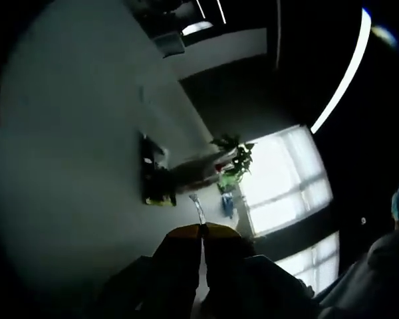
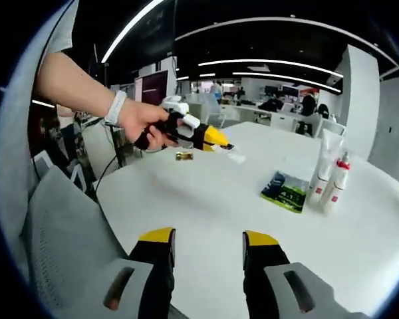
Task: Arrange the skincare products in the storage area until every visible bottle or jar stands upright without overlapping.
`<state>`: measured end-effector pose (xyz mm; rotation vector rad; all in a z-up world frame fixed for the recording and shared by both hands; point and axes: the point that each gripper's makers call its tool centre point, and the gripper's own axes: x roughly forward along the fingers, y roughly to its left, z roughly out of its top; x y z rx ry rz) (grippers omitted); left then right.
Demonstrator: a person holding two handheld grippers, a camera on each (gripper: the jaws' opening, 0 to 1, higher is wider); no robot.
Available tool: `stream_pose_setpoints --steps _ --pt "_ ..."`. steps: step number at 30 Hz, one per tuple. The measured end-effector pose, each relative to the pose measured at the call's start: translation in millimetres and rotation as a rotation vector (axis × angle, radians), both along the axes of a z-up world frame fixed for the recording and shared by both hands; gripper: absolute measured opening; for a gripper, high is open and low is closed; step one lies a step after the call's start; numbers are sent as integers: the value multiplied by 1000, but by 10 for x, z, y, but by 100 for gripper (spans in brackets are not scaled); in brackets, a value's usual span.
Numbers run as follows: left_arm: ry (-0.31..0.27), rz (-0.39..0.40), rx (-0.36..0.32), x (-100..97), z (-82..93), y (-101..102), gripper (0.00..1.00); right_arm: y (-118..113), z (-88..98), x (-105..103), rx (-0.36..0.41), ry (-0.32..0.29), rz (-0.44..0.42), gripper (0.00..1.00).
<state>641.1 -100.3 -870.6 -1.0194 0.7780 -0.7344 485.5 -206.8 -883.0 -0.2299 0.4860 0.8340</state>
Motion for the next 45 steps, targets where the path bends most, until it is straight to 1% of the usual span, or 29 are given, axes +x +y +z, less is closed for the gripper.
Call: stream_pose_setpoints --steps 2,5,6,8,9,11,12,14,19,22,24,26,28,31,33,34,39,43,44,45 --pt "-9 -7 15 94 -15 7 0 -5 -13 0 -1 9 -2 36" --pt "-31 -13 18 260 -5 21 0 -5 -39 -8 -11 17 1 36" --pt "-50 -2 10 347 15 35 0 -4 -42 -9 -12 18 2 35" --pt "-59 6 -8 486 42 61 0 -6 -56 -11 -17 24 2 35" --pt "-67 10 -4 549 46 76 0 -10 -63 -10 -21 24 2 35" --pt "-77 -5 17 669 43 87 0 -9 -69 -11 -22 28 2 34" --pt "-91 -25 45 737 33 85 0 -10 -78 -12 -24 31 2 34" --pt "-99 -47 73 833 24 85 0 -15 -91 -12 -32 34 1 33" --pt "-139 -107 138 1186 43 44 0 -23 -114 -13 -41 42 -1 32" --pt "-143 -135 161 1340 15 -5 0 -33 -131 -10 -48 46 -5 32" --pt "-142 -147 182 1414 -44 -17 0 -36 -141 -9 -51 50 -7 32" --pt "-132 -156 200 1476 -149 -23 0 -40 -157 -11 -58 55 -6 31" --pt "-96 -152 214 1509 -280 -15 0 -42 -173 -13 -64 60 -6 31" --pt "-55 -165 233 1493 -454 -33 0 -51 -182 -11 -68 64 -9 31" --pt "-23 -170 264 1467 -578 -28 0 -58 -188 -8 -71 65 -12 31" --pt "-19 -156 306 1487 -659 16 0 -60 -189 -8 -70 67 -14 31" --pt "12 -154 316 1487 -779 14 0 -60 -210 -13 -75 76 -12 31" --pt "30 -143 328 1525 -849 29 0 -53 -228 -25 -82 83 -6 30" --pt "35 -141 342 1524 -883 39 0 -55 -230 -25 -82 83 -6 30" --pt "36 -142 387 1523 -941 85 0 -58 -232 -25 -84 84 -6 30"
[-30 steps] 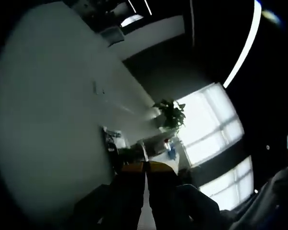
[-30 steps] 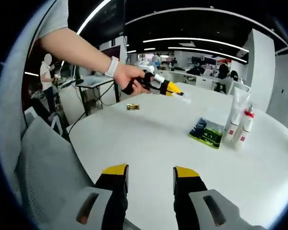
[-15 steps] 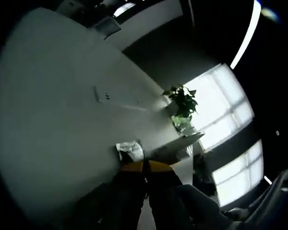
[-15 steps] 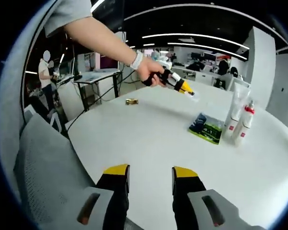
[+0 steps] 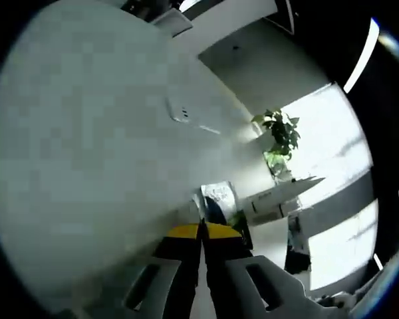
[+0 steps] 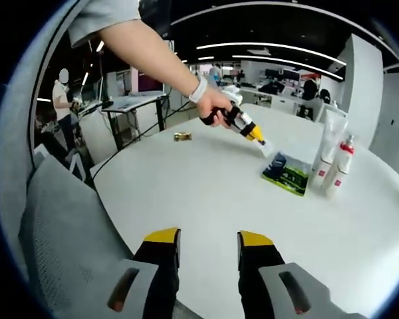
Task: Arrange the skincare products in the storage area until every visible bottle or jar stands upright without overlapping.
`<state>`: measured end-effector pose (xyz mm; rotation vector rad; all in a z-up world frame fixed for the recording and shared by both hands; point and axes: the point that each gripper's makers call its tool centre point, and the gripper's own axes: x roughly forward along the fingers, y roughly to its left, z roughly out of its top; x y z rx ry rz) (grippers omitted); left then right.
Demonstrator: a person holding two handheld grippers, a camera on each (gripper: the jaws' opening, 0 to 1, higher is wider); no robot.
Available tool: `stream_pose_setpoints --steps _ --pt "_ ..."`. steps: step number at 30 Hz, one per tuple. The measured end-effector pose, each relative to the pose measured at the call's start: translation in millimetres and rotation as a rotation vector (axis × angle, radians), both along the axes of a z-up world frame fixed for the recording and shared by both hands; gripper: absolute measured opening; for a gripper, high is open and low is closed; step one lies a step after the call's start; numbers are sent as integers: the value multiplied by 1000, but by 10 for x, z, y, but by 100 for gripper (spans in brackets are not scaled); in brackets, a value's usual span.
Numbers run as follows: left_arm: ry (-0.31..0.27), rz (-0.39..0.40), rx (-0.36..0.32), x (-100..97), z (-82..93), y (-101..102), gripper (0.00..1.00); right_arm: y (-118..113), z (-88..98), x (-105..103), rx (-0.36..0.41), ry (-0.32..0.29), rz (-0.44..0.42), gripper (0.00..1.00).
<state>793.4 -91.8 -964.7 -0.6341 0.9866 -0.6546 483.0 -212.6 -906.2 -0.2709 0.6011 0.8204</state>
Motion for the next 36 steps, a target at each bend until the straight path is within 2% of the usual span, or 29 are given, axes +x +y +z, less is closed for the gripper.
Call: stream_pose_setpoints --steps 1,4,8,12,22,24,28,30,33,36 --pt "-5 -5 22 -1 -34 18 0 0 -1 1 1 2 -1 30" --pt "15 -9 -4 -20 -46 -18 0 -5 -4 2 1 5 -3 29" --pt "27 -24 66 -4 -115 11 1 2 -13 -6 -4 8 3 29" --pt "15 -68 135 -4 -158 7 4 16 -14 -20 -3 11 13 29" --pt "44 -35 176 59 -155 34 7 0 -33 -16 -23 7 18 28" --pt "34 -27 209 71 -142 94 9 -2 -32 -17 -21 9 15 28" --pt "47 -12 197 33 -61 163 18 7 -32 -27 -23 5 23 28" --pt "45 -1 184 18 32 251 21 7 -28 -25 -22 3 22 27" --pt "-2 -4 195 -27 203 480 20 6 -15 -21 -17 -1 22 27" --pt "-37 -56 286 -135 231 787 23 14 -9 -27 -16 -6 27 27"
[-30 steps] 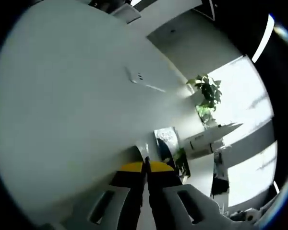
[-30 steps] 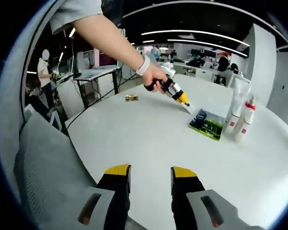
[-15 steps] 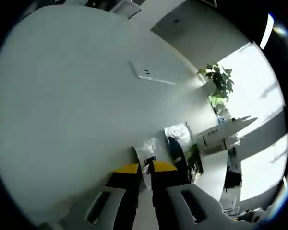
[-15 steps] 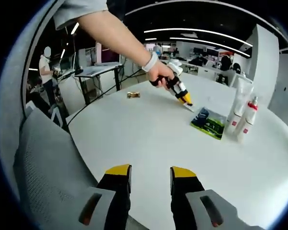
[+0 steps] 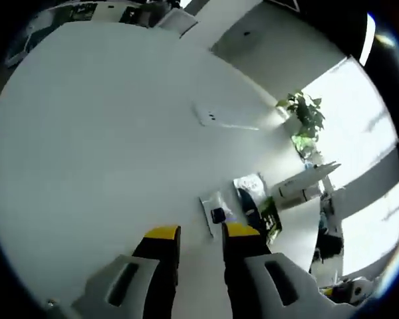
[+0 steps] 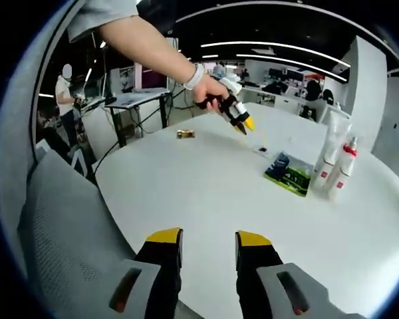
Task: Arrange the skincare products in the storage area until every visible bottle or jar stands upright without overlapping.
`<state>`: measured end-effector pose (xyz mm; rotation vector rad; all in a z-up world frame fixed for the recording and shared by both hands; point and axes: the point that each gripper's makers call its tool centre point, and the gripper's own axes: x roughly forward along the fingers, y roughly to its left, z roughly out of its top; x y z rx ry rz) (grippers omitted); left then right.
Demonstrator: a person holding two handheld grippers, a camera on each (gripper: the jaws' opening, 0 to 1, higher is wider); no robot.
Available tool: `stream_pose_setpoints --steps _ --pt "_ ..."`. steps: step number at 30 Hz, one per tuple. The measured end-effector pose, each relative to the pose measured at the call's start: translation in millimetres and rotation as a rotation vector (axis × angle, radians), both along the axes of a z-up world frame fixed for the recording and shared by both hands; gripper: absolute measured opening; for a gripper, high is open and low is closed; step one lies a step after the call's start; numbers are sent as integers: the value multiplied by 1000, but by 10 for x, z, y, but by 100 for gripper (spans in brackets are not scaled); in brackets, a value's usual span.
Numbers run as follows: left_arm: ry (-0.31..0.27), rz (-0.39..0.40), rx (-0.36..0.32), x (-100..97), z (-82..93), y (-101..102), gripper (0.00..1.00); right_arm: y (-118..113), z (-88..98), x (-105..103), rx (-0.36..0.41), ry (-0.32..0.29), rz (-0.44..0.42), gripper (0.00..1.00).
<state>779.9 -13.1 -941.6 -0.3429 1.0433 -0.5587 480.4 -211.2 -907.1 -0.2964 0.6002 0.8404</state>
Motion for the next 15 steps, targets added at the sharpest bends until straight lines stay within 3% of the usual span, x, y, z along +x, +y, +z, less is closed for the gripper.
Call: stream_pose_setpoints --steps 6,10,13,15 --pt "-8 -118 351 -435 -192 963 37 11 27 -1 9 -10 6 27" --pt "22 -155 474 -691 -364 1410 46 20 38 -7 12 -15 12 27" --pt "-19 -187 544 -764 -424 1579 51 32 38 -17 14 -14 21 27" --pt "-2 -188 560 -823 -484 1653 56 29 37 -15 10 -16 22 27"
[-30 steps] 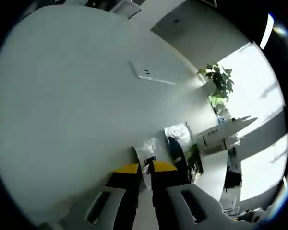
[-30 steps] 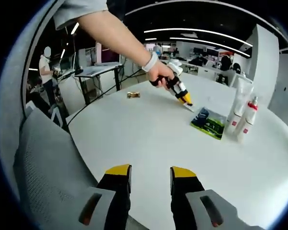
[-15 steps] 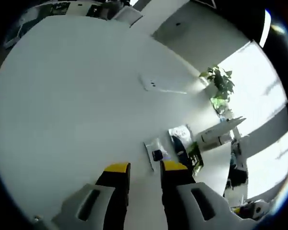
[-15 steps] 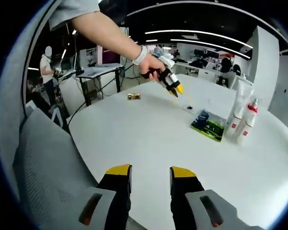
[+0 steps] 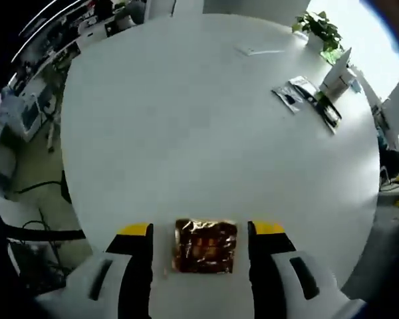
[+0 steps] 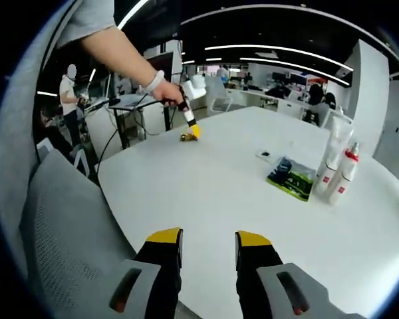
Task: Arrange the skincare products in the storage area until every visible bottle or jar stands upright without overlapping.
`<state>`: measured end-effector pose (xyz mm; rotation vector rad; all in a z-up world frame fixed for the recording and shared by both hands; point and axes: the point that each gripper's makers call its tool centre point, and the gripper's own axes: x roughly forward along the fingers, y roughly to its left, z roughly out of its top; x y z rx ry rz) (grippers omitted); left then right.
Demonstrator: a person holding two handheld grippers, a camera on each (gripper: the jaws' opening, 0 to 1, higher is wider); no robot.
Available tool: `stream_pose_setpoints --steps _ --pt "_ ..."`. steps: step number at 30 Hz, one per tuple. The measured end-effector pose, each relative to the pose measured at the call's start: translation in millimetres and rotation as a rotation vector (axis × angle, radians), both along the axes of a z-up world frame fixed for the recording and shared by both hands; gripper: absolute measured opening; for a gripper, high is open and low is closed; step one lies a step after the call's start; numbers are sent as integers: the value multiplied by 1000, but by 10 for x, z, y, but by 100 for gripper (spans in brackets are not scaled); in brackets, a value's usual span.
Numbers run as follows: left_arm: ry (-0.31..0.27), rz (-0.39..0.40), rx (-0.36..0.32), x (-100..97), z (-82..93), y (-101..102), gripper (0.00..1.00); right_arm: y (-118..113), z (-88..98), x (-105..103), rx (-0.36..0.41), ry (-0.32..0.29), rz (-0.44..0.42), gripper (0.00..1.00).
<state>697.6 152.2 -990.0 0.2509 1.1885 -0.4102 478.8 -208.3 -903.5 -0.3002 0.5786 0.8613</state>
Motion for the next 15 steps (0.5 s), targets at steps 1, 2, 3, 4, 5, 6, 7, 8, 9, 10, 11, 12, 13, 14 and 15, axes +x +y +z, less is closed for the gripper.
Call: stream_pose_setpoints --steps 1,2,3,4,5,6,7,8,9,10,11,12,13,14,15 --pt "10 8 3 -56 -19 10 57 -1 0 1 0 0 -1 27" --pt "14 9 7 -78 -35 20 57 -3 1 3 1 1 -3 27" --pt "16 3 8 -125 -48 0 56 -8 4 9 0 -1 -5 27" --pt "18 1 11 -146 -61 -10 55 -10 4 11 2 0 -7 27" --pt "21 -7 13 -170 -73 -24 54 -11 4 10 3 1 -8 27" --pt "24 7 29 -195 -90 -15 54 -15 4 14 0 -1 -9 27" --pt "9 -19 35 -183 -67 -36 53 -17 3 14 -1 -1 -9 27" --pt "7 -9 26 -172 -67 -43 52 -18 4 15 -1 -2 -10 27" --pt "8 -10 24 -176 -67 -52 51 -19 5 16 -2 -4 -11 27" --pt "6 -17 24 -180 -67 -65 49 -22 5 18 -3 -5 -12 27" --pt "2 -33 22 -190 -62 -85 47 -24 6 20 -3 -5 -13 27" --pt "-6 -50 18 -195 -60 -109 45 -28 6 24 -5 -6 -15 27" --pt "-6 -53 17 -219 -56 -122 42 -29 8 25 -5 -7 -16 27" --pt "-14 -80 18 -224 -58 -147 39 -29 11 26 -4 -8 -17 27" --pt "-14 -83 17 -253 -47 -180 36 -29 12 26 -4 -9 -17 27"
